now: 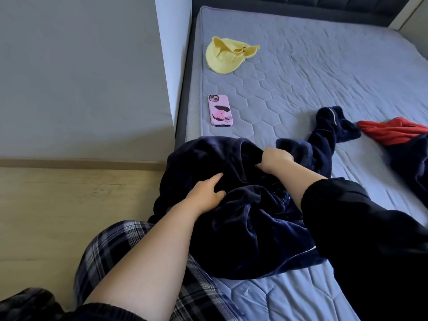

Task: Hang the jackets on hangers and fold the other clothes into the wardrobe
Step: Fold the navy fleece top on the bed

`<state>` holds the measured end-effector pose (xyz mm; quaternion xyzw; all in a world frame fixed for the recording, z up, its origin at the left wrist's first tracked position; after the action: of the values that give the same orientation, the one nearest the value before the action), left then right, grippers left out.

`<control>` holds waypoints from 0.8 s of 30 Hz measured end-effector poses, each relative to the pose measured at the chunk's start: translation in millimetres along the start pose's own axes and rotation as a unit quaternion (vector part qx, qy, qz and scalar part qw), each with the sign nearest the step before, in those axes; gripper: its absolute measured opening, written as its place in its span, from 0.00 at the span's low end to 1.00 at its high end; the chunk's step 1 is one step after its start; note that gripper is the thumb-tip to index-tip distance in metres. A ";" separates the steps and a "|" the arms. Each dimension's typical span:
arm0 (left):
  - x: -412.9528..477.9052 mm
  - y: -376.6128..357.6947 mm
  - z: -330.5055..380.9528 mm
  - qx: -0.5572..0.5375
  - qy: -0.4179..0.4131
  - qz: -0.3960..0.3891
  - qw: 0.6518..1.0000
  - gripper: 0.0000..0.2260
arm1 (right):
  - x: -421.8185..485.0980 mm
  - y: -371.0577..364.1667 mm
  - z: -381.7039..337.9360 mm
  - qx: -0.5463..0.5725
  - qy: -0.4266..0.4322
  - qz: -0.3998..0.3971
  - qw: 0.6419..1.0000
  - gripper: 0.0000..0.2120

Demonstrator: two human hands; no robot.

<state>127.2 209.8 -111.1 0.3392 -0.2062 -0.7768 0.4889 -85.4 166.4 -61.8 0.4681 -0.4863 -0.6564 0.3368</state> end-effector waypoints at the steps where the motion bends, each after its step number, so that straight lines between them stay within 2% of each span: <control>1: 0.0 2.8 1.8 -0.021 0.000 0.025 0.999 0.26 | -1.3 0.2 0.6 0.001 0.002 0.012 1.000 0.17; 5: -5.0 16.8 12.7 -0.091 -0.021 0.173 0.981 0.23 | -12.8 2.7 -9.1 0.053 0.033 0.116 0.991 0.07; 7: -7.1 21.3 16.8 -0.110 -0.046 0.240 0.963 0.23 | -22.3 9.0 -23.9 0.062 0.121 0.183 0.974 0.07; 9: -8.3 25.7 20.1 -0.133 -0.062 0.271 0.951 0.25 | -34.1 17.6 -40.5 0.083 0.212 0.194 0.954 0.09; 12: -8.9 38.3 21.7 -0.182 -0.061 0.283 0.940 0.31 | -50.1 35.8 -58.0 0.243 0.234 0.128 0.933 0.01; 15: -12.5 64.2 20.6 -0.281 -0.021 0.250 0.927 0.32 | -60.8 61.8 -69.5 0.342 0.245 0.135 0.897 0.09; 18: -21.7 106.9 21.3 -0.375 0.007 0.235 0.897 0.29 | -76.7 97.1 -89.4 0.377 0.266 0.142 0.876 0.15; 20: -32.3 143.2 25.7 -0.394 -0.005 0.244 0.886 0.27 | -90.9 125.5 -110.6 0.401 0.288 0.144 0.858 0.17; 22: -49.7 181.2 37.0 -0.370 -0.041 0.253 0.893 0.19 | -106.5 156.5 -137.1 0.412 0.322 0.162 0.837 0.17; 24: -72.7 221.6 48.0 -0.318 -0.056 0.277 0.905 0.12 | -124.4 189.9 -167.9 0.408 0.350 0.190 0.821 0.10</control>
<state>250.8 177.8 89.9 0.0507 -0.0615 -0.6519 0.7541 111.9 166.8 140.2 0.6595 -0.6382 -0.1128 0.3808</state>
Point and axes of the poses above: each hand's wrist, its own x-axis towards the middle knuckle, its own y-axis out of the back of the hand, z = x × y, the point moved 2 cm from there along x, towards the middle knuckle, and after that the axes turned 8 degrees about z, right-handed, at the moved point
